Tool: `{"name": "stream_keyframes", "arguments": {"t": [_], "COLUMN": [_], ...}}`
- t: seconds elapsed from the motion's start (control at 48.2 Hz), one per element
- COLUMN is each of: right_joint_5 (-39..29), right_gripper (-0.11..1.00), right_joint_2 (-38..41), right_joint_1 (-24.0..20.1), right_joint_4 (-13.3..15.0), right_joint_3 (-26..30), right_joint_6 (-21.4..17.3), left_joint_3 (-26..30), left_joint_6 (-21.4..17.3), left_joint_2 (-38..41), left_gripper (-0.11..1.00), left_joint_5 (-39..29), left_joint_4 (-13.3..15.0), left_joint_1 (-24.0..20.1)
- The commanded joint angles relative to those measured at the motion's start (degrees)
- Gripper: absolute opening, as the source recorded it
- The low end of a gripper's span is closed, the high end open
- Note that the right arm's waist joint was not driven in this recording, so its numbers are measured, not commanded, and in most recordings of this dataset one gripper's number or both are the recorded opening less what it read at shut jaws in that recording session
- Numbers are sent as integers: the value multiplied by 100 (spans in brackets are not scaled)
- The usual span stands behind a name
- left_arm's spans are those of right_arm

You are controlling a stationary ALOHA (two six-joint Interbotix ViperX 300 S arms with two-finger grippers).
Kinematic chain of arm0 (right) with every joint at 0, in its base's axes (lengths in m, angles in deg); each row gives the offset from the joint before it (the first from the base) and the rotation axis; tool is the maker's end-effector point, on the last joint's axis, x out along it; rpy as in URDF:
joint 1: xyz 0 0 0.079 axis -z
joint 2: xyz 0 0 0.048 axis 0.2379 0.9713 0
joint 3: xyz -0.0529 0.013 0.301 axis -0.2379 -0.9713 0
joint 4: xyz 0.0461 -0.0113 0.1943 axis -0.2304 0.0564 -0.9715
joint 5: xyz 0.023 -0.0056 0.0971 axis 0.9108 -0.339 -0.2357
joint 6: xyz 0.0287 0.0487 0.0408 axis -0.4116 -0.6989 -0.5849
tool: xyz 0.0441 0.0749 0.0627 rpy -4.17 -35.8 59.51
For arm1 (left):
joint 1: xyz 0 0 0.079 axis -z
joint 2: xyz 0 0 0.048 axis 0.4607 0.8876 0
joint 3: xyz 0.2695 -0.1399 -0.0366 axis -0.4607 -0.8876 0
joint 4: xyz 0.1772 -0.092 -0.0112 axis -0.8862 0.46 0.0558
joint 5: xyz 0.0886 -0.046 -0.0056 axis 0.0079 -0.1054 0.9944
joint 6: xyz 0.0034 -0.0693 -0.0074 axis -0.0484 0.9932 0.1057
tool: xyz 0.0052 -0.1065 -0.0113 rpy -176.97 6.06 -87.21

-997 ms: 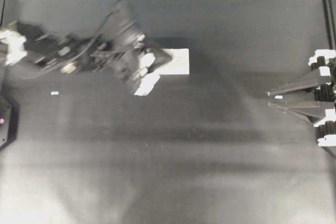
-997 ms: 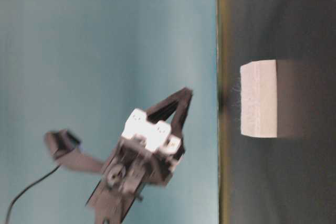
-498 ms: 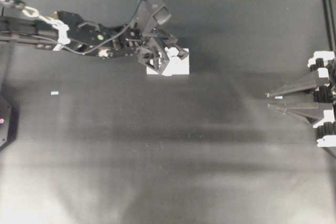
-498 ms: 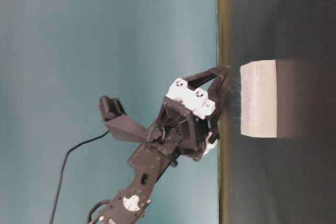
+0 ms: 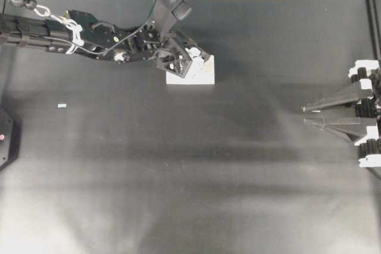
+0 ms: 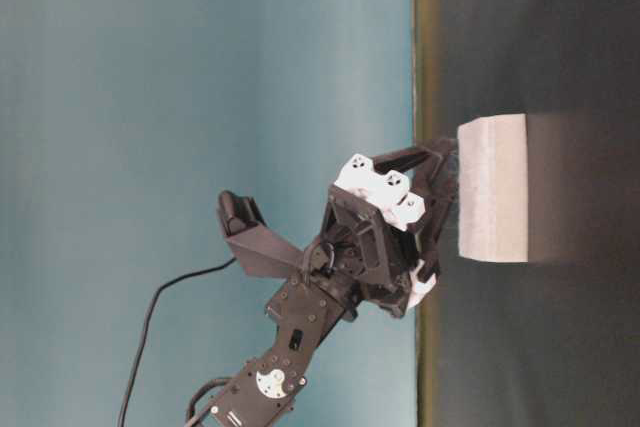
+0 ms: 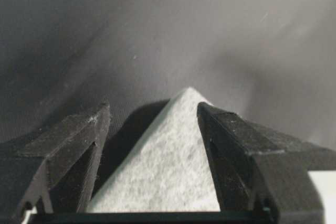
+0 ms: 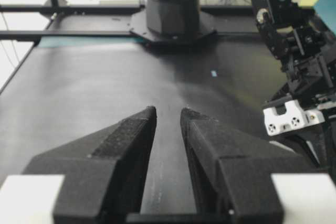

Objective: Push the sponge with the left arm to wipe the table.
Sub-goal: 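Close the left gripper on the white sponge's edge, then drag the gripped sponge toward the near-left across the table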

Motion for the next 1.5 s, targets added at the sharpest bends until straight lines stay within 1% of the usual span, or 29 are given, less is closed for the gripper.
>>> {"name": "stream_keyframes", "arguments": {"t": [0.0, 0.228, 0.374, 0.602, 0.831, 1.059, 1.225, 1.37, 1.474], "right_joint_5": [70, 70, 70, 70, 70, 70, 70, 70, 70], "right_gripper": [25, 25, 25, 25, 25, 25, 25, 25, 25], "right_joint_2": [62, 62, 62, 62, 62, 70, 62, 62, 62], "right_joint_1": [0, 0, 0, 0, 0, 0, 0, 0, 0], "right_joint_4": [-9, -9, -18, -9, -9, -9, -9, -9, -9], "right_joint_3": [26, 26, 9, 0, 0, -9, -18, -18, -18], "right_joint_6": [0, 0, 0, 0, 0, 0, 0, 0, 0], "left_joint_3": [0, -18, -132, -571, -993, -1494, -1846, -2065, -2215], "left_joint_6": [0, 0, 0, 26, 114, 439, 598, 773, 879], "left_joint_2": [-26, -18, -35, -158, -431, -791, -993, -1151, -1248], "left_gripper": [64, 64, 64, 64, 64, 64, 64, 65, 65], "left_joint_5": [-9, -158, -264, -281, -281, -272, -281, -281, -281], "left_joint_4": [-18, -26, -26, -26, -26, -26, -26, -26, -26], "left_joint_1": [141, 290, 299, 360, 589, 870, 1055, 1151, 1318]}}
